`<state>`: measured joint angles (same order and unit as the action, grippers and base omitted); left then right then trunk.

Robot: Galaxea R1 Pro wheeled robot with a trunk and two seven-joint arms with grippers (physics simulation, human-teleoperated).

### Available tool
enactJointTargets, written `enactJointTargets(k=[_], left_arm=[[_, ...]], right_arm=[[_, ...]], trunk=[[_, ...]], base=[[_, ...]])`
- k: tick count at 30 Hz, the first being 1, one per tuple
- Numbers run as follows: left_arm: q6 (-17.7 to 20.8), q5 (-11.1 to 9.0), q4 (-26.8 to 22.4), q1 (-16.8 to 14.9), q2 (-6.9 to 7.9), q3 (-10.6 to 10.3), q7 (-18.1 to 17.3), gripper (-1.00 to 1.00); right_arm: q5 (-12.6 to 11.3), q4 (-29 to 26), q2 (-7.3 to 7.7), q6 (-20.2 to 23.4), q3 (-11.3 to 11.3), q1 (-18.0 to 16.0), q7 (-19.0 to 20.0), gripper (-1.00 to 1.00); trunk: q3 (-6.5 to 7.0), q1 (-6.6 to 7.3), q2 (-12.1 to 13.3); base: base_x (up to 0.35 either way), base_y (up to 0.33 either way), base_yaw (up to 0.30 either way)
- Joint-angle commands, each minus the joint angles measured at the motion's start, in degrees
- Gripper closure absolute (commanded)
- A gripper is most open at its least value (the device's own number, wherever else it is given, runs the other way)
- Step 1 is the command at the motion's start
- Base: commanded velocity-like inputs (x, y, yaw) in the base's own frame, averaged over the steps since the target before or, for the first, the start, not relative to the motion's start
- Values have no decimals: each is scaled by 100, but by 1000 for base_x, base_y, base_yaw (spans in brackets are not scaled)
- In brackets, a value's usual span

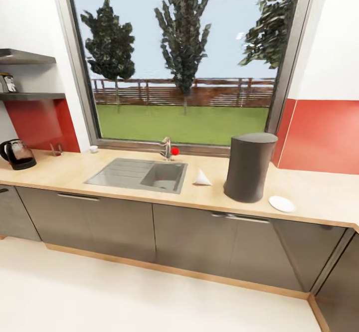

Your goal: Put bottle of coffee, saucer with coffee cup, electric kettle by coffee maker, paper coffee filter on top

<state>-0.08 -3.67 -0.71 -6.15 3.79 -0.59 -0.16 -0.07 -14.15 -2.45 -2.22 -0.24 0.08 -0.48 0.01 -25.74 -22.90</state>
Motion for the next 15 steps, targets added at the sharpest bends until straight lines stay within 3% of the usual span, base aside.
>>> enactJointTargets(k=[1, 15], left_arm=[[-1, -38, 0, 0, 0, -10, -2, -100], [-1, -40, 0, 0, 1, -6, -2, -100]], right_arm=[[-1, 0, -1, -15, -2, 1, -5, -100], [-17, -17, 0, 2, -11, 1, 12, -100]], trunk=[[-1, -5, -2], [-1, -5, -2]], base=[[281, 234, 0], [254, 246, -17]])
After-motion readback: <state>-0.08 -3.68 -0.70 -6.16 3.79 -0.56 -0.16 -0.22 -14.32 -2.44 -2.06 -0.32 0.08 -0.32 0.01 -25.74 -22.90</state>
